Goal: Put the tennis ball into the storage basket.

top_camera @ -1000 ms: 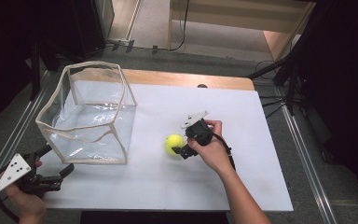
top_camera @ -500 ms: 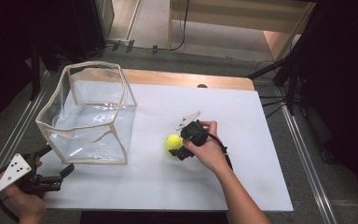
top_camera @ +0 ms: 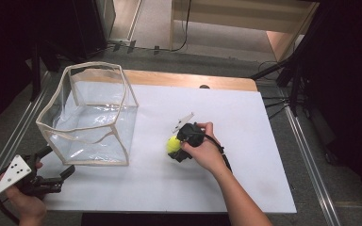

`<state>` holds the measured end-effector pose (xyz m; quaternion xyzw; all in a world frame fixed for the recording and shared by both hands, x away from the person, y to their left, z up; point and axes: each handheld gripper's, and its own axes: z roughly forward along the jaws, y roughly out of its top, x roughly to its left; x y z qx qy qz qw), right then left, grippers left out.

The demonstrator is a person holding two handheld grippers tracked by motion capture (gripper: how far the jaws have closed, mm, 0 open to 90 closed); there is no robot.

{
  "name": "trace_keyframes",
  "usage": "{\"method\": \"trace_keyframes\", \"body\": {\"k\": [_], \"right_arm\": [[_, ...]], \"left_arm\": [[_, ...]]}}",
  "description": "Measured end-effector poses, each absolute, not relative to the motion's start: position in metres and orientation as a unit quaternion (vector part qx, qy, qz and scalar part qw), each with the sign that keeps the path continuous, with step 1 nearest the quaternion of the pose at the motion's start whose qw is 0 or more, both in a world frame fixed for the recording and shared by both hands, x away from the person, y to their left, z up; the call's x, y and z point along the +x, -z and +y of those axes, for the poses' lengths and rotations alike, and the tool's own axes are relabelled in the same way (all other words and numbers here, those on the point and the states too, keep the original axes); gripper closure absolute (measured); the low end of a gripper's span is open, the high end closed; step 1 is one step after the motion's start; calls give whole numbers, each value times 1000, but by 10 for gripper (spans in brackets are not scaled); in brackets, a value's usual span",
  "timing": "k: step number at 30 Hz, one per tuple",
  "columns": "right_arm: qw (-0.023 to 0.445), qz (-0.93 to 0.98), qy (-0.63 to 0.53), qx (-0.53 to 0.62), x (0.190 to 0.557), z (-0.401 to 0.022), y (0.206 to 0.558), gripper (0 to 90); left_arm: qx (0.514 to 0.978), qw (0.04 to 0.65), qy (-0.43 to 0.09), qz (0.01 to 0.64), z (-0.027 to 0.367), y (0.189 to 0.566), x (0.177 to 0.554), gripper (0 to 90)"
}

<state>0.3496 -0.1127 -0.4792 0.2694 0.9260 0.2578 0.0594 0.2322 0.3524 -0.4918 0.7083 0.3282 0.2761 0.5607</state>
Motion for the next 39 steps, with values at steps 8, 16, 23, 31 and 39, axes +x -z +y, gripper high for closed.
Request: {"method": "trace_keyframes", "body": {"k": [8,16,23,31,39], "right_arm": [[56,930,-237,276,351,-108,484,47],[54,933,-226,273,352,-105,488,122],[41,934,-226,273,353,-104,490,212],[34,936,-225,270,353,-104,489,238],[31,936,-228,266,352,-104,487,239]], "left_arm": [[708,561,-276,328,352,492,232,0],[708,561,-276,328,352,492,232,0],[709,561,-276,328,352,492,232,0],[707,562,-275,329,352,492,232,0],[709,560,-276,327,352,492,232,0]]}}
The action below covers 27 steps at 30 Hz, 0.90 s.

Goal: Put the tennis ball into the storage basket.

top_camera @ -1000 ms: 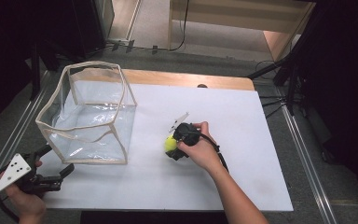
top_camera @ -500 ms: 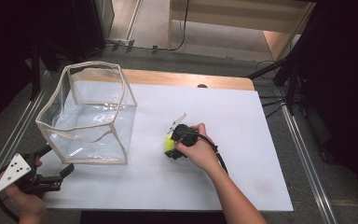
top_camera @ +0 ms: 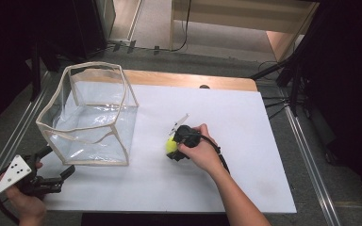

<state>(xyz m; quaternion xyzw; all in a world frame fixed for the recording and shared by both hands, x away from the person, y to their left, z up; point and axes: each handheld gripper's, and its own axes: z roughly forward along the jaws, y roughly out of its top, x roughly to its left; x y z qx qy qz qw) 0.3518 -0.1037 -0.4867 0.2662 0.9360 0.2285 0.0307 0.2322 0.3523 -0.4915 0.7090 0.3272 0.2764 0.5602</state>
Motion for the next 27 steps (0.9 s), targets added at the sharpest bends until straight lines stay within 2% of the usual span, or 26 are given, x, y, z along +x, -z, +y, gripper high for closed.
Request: {"method": "trace_keyframes", "body": {"k": [27], "right_arm": [[18,938,-244,245,356,-75,475,239]], "left_arm": [[708,563,-274,327,353,491,232,0]]}}
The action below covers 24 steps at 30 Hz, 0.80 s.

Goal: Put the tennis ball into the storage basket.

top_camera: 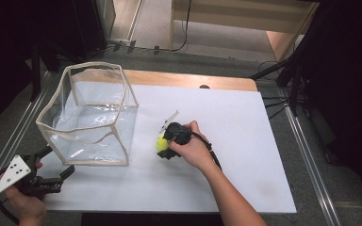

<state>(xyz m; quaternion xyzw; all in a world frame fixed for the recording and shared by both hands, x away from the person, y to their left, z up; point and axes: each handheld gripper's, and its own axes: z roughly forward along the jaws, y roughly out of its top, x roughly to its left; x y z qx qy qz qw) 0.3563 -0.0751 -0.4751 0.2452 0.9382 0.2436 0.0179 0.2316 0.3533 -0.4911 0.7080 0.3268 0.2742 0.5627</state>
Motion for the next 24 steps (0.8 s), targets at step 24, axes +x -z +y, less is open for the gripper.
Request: {"method": "trace_keyframes", "body": {"k": [24], "right_arm": [[8,938,-269,218,362,-46,451,239]], "left_arm": [[704,567,-273,330,355,491,231,0]]}}
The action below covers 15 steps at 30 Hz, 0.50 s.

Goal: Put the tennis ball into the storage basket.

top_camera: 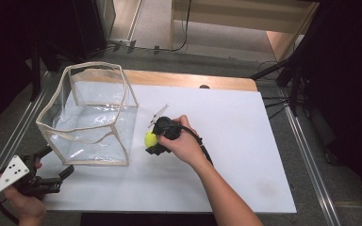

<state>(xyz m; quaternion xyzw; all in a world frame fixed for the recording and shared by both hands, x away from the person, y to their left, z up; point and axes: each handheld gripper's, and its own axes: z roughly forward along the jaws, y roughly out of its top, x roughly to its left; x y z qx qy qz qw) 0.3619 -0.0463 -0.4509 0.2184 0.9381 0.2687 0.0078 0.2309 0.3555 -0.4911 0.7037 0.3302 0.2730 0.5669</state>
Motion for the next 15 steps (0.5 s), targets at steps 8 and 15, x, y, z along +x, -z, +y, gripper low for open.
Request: {"method": "trace_keyframes", "body": {"k": [8,15], "right_arm": [[9,939,-275,208,364,-41,442,240],[12,936,-285,205,362,-36,424,239]], "left_arm": [[703,568,-273,329,355,491,232,0],[700,572,-271,331,356,492,231,0]]}}
